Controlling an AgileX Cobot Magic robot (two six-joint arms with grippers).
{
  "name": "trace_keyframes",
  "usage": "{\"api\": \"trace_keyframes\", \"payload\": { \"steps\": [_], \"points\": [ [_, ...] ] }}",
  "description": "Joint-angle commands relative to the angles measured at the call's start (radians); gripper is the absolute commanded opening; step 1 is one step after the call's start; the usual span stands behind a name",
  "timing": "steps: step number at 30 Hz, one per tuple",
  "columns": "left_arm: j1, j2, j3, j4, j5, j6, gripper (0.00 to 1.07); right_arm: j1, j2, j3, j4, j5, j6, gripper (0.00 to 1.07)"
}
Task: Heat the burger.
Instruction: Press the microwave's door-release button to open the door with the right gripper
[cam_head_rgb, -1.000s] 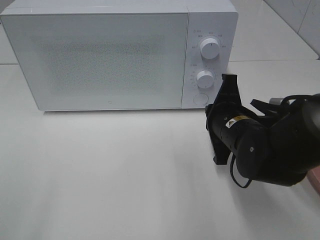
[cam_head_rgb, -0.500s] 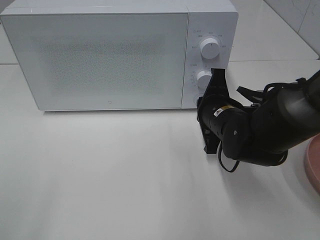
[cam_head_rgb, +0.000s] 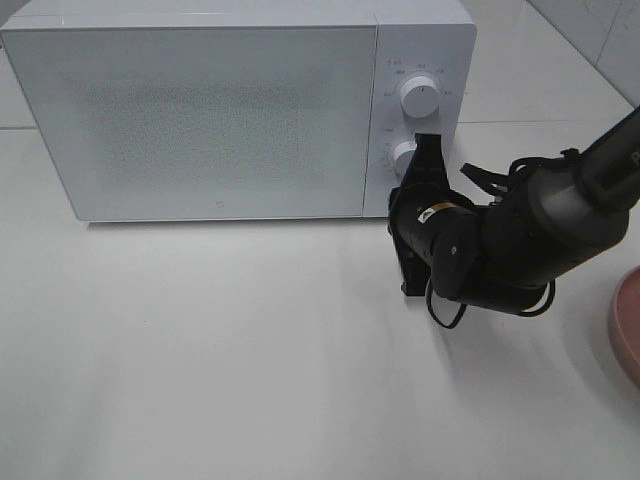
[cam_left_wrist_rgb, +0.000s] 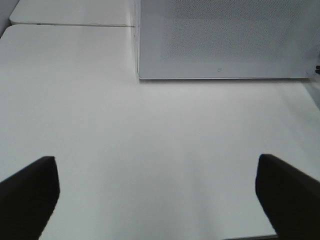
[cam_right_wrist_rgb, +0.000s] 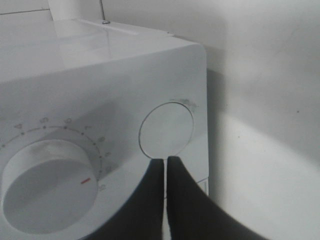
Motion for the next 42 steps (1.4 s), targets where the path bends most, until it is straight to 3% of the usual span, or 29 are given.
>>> {"api": "trace_keyframes", "payload": {
  "steps": [1, 30, 42],
  "points": [
    [-0.004, -0.017, 0.002, 0.0, -0.009, -0.003, 1.0, -0.016, 0.015, -0.026, -0.018, 0.018, -0.009, 0.0],
    [-0.004, -0.017, 0.002, 0.0, -0.009, -0.003, 1.0, -0.073, 0.056, -0.067, -0.039, -0.069, -0.019, 0.0],
    [-0.004, -0.017, 0.002, 0.001, -0.009, -0.003, 1.0, -0.073, 0.073, -0.136, -0.055, -0.151, -0.032, 0.0]
  ]
}}
